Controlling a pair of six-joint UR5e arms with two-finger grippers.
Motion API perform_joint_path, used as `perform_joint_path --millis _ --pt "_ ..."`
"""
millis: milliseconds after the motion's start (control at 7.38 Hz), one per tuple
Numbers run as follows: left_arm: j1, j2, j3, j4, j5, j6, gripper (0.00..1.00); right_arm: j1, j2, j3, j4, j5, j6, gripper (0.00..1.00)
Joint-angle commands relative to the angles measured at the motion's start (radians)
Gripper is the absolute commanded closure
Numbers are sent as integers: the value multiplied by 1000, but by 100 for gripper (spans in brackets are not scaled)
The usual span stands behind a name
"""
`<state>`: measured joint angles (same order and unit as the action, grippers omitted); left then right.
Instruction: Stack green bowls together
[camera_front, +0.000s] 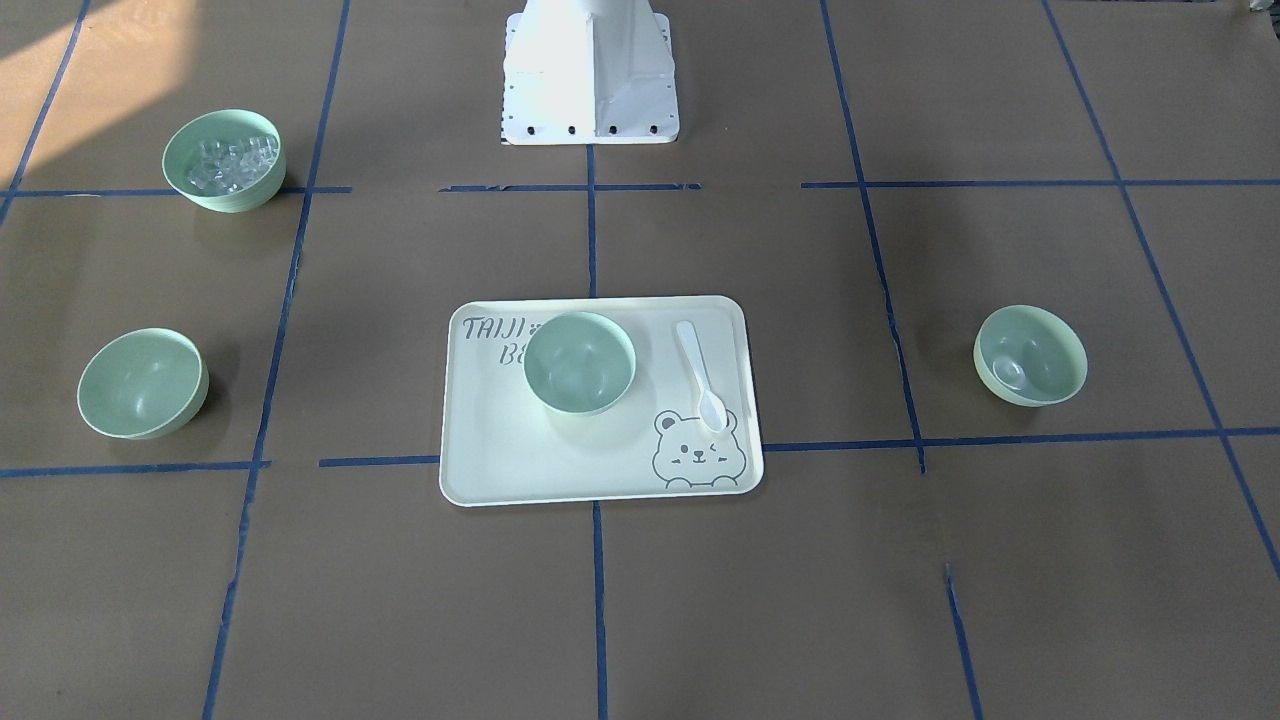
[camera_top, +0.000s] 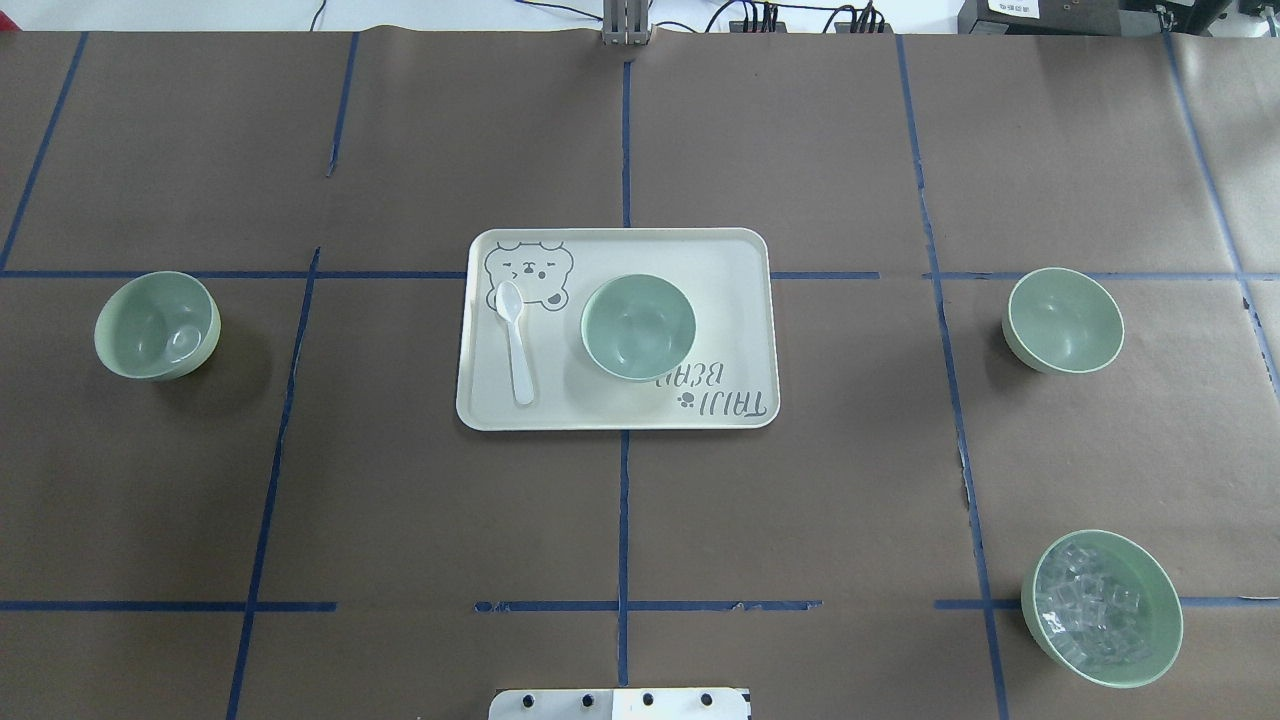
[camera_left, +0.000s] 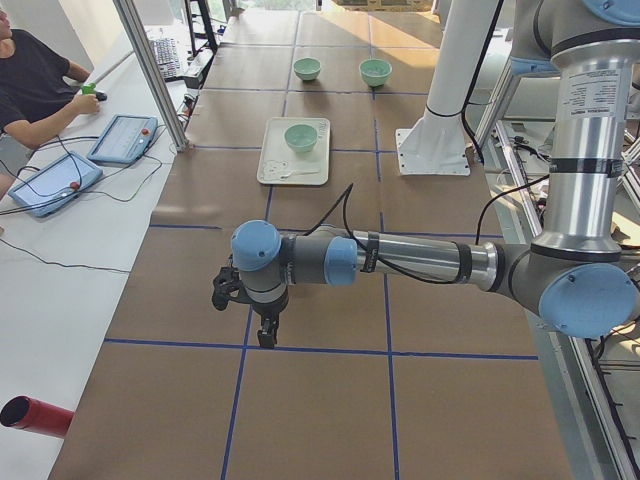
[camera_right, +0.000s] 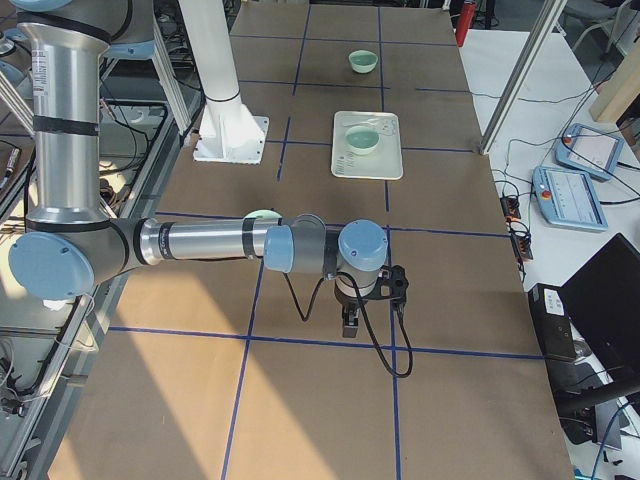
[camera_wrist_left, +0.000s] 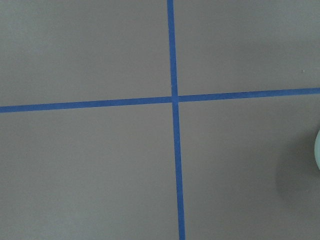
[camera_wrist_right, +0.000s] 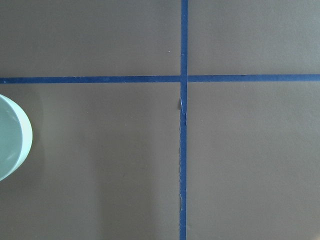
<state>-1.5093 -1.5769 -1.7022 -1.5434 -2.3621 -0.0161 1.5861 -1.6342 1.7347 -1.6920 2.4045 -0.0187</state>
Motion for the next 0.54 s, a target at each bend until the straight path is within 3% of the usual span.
perform_joint_path --millis 0,407 --pt "143 -2 -20 -213 1 -297 0 -2 4 11 0 -2 -3 0" --pt "305 1 19 -403 14 -548 0 -2 45 13 0 1 0 0"
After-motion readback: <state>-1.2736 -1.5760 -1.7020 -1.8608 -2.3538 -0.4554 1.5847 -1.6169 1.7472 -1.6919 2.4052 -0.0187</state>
